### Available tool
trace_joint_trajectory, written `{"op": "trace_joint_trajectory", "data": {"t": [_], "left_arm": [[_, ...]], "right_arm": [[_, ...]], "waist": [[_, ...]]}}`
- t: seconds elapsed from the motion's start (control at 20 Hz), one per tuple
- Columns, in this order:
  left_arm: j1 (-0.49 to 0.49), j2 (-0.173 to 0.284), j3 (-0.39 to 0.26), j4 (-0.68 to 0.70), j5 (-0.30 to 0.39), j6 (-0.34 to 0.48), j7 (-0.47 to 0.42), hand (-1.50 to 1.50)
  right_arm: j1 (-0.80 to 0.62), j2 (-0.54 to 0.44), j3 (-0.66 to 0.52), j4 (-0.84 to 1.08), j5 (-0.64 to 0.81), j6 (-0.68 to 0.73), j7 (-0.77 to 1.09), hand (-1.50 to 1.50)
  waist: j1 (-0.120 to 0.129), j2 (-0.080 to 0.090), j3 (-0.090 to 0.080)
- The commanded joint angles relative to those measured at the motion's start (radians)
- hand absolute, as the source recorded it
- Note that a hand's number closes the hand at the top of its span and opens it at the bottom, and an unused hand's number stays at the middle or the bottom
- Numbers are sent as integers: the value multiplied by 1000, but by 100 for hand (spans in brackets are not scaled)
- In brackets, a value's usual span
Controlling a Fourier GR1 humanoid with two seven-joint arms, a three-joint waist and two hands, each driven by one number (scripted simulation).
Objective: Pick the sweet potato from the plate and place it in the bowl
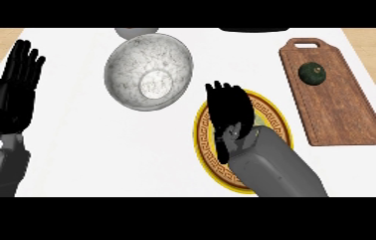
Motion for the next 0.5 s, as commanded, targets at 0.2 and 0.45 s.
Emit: {"op": "trace_joint_trajectory", "data": {"t": [0.2,0.45], "left_arm": [[0,-21,5,-31,-26,1,31,0],[-45,-43,24,52,-45,-36,-8,0]], "right_arm": [[116,20,22,-7,123,-7,38,-150],[74,33,-55,56,163,12,-76,-150]], "waist": [[9,2,1],[9,4,0]]}}
